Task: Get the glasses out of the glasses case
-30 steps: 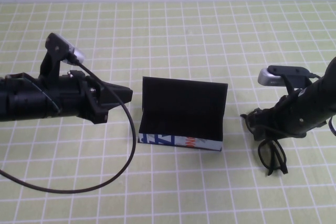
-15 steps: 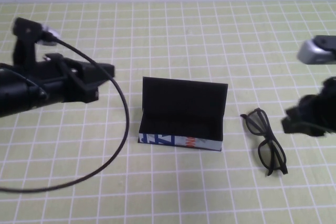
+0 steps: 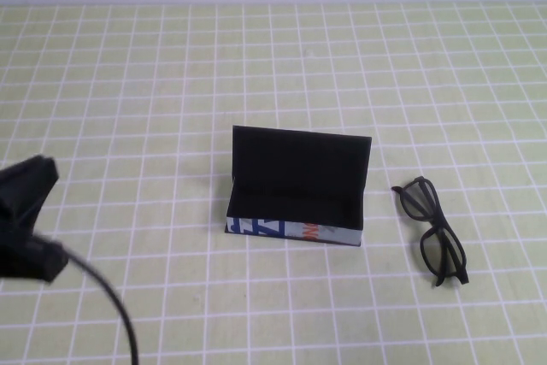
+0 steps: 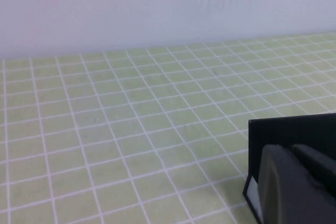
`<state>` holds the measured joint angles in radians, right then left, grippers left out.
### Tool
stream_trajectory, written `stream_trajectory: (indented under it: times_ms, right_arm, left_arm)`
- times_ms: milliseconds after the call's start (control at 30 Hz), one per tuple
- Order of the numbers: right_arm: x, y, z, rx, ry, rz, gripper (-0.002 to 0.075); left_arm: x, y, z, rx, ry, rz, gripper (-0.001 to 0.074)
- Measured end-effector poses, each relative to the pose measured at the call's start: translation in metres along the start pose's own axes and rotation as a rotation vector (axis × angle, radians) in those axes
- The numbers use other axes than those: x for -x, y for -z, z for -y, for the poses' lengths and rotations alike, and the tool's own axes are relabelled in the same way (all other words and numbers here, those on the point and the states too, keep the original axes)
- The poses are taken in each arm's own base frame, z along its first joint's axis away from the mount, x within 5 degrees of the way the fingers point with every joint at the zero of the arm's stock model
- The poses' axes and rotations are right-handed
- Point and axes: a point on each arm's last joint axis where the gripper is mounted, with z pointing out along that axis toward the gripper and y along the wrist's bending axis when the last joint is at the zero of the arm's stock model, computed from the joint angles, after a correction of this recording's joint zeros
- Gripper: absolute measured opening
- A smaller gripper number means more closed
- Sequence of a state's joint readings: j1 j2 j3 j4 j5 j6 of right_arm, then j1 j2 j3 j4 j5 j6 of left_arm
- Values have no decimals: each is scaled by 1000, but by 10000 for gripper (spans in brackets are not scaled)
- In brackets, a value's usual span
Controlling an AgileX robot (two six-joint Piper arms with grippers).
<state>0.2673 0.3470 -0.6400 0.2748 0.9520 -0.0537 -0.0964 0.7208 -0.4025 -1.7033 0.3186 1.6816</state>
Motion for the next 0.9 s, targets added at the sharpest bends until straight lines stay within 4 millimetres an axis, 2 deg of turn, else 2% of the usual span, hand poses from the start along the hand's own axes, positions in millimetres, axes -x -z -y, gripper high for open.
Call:
stream_trajectory:
  times_ms: [133, 233, 400, 567, 700, 900]
  right_arm:
    - [-21, 17, 1, 7, 3, 199, -15]
    - [-30, 16, 7, 2, -2, 363, -16]
    - [-37, -8, 25, -38, -34, 587, -15]
    - [-49, -37, 47, -114, -66, 737, -15]
    - [-64, -54, 61, -173, -67, 774, -15]
    - [-73, -62, 65, -214, -5, 732, -16]
  left_arm:
    - [-17, 27, 4, 41, -14, 64, -4]
    - [-36, 43, 4, 98, -17, 96, -4]
    - [-71, 58, -2, 202, -7, 113, -4]
    - [-104, 58, -8, 252, 23, 44, -4]
    - [-108, 58, -10, 276, 31, 31, -4]
    - [-108, 58, -10, 278, 44, 33, -4]
